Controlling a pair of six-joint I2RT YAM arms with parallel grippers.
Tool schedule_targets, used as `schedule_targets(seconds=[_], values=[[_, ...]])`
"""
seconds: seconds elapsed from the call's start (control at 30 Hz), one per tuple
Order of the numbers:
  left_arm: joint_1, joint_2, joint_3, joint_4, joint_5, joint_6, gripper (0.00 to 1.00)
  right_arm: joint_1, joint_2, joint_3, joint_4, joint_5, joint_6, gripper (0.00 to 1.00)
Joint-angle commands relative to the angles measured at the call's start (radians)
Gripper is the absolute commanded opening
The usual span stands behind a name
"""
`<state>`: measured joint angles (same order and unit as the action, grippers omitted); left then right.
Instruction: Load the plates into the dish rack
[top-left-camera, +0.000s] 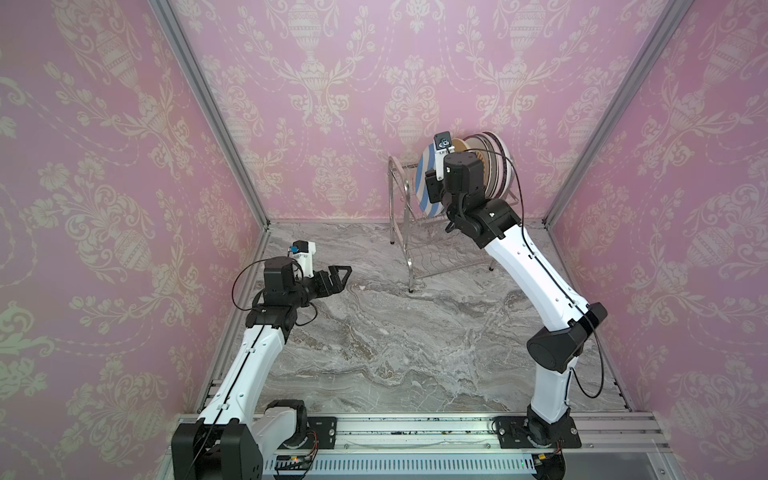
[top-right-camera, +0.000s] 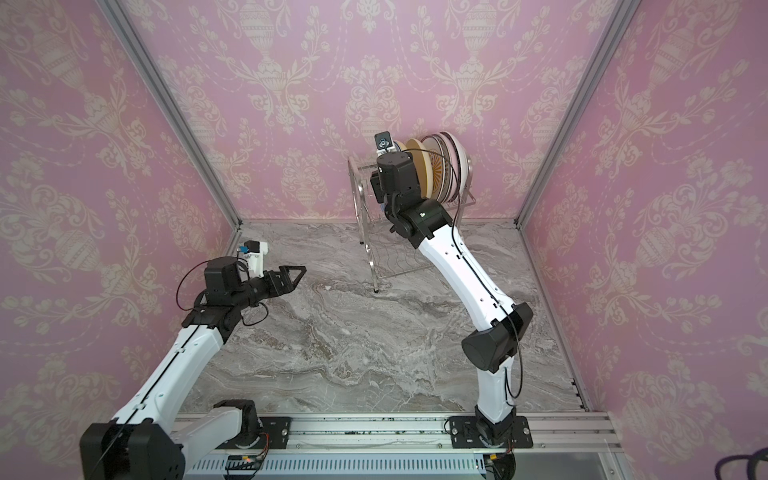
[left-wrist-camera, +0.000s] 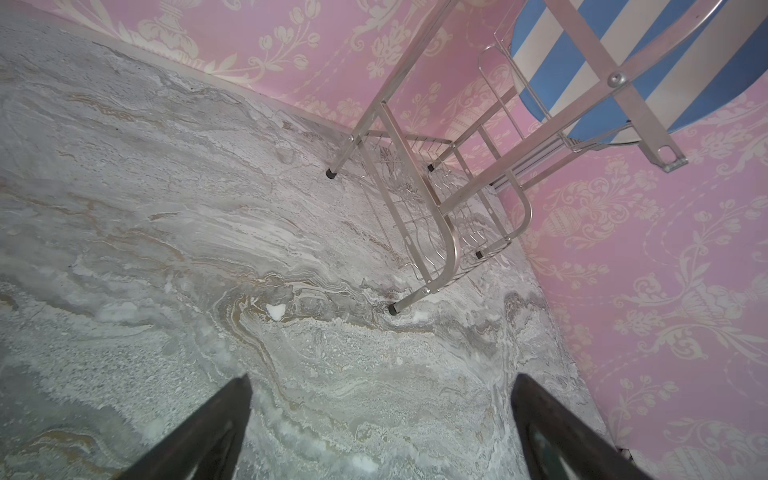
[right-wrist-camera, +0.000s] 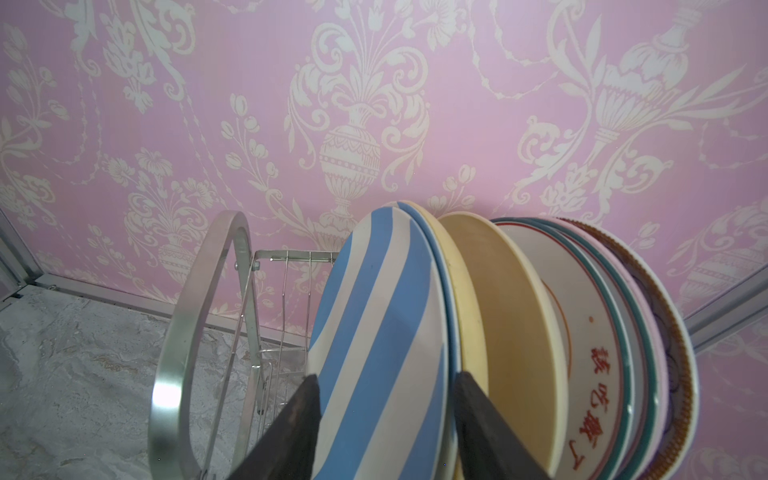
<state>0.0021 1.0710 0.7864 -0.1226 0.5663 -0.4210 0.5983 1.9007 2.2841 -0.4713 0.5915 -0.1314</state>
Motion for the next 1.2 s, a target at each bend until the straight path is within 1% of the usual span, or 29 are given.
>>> schedule_targets(seconds=[0.0, 0.07, 0.13, 0.27, 0.33, 0.43, 0.53, 0.6, 0.7, 0.73, 0.77, 0.8, 0.9, 1.0, 1.07, 1.13, 1.17], values=[[-0.008, -0.023, 0.016, -0.054, -0.09, 0.056, 0.99, 0.006, -0.05, -0.008, -0.025, -0.007, 0.0, 0.56], [-0.008, -0.037, 0.017, -0.065, -0.134, 0.06, 0.99, 0.006, -0.066, -0.016, -0.038, -0.017, 0.005, 0.57], [-0.008, -0.053, 0.02, -0.082, -0.186, 0.07, 0.99, 0.005, -0.092, -0.037, -0.044, -0.025, 0.012, 0.61], [-0.008, -0.094, 0.021, -0.1, -0.297, 0.092, 0.99, 0.006, -0.216, -0.183, -0.045, -0.041, 0.036, 0.63], [-0.008, -0.114, 0.012, -0.097, -0.354, 0.099, 0.99, 0.001, -0.305, -0.296, -0.044, -0.039, 0.061, 0.66], [-0.008, -0.131, -0.008, -0.078, -0.418, 0.11, 0.99, -0.019, -0.47, -0.504, -0.051, -0.018, 0.12, 0.67], [-0.008, -0.138, -0.025, -0.061, -0.47, 0.135, 0.99, -0.057, -0.662, -0.754, -0.033, 0.0, 0.186, 0.68], [-0.007, -0.144, -0.062, -0.028, -0.532, 0.147, 0.99, -0.093, -0.779, -0.903, -0.039, 0.022, 0.239, 0.68], [-0.006, -0.154, -0.143, 0.049, -0.599, 0.176, 0.99, -0.156, -0.931, -1.121, -0.043, 0.008, 0.316, 0.69], [-0.005, -0.157, -0.171, 0.077, -0.621, 0.188, 0.99, -0.17, -0.962, -1.191, -0.038, -0.006, 0.326, 0.7], [-0.005, -0.16, -0.203, 0.117, -0.652, 0.201, 0.99, -0.186, -0.989, -1.258, -0.026, -0.017, 0.333, 0.78], [-0.004, -0.161, -0.239, 0.16, -0.693, 0.214, 0.99, -0.197, -1.01, -1.32, -0.007, -0.018, 0.334, 0.84], [0.004, -0.14, -0.37, 0.383, -0.823, 0.223, 0.99, -0.234, -1.036, -1.475, 0.073, -0.052, 0.339, 0.88], [0.004, -0.052, -0.463, 0.612, -0.862, 0.295, 0.99, -0.262, -1.016, -1.616, 0.23, -0.087, 0.346, 0.93], [0.016, 0.025, -0.479, 0.687, -0.868, 0.311, 0.99, -0.27, -0.976, -1.686, 0.353, -0.11, 0.319, 0.95], [0.03, 0.088, -0.476, 0.724, -0.836, 0.312, 0.99, -0.279, -0.915, -1.73, 0.475, -0.114, 0.267, 0.97], [0.037, 0.128, -0.483, 0.779, -0.821, 0.313, 0.99, -0.284, -0.882, -1.749, 0.544, -0.114, 0.231, 0.98]])
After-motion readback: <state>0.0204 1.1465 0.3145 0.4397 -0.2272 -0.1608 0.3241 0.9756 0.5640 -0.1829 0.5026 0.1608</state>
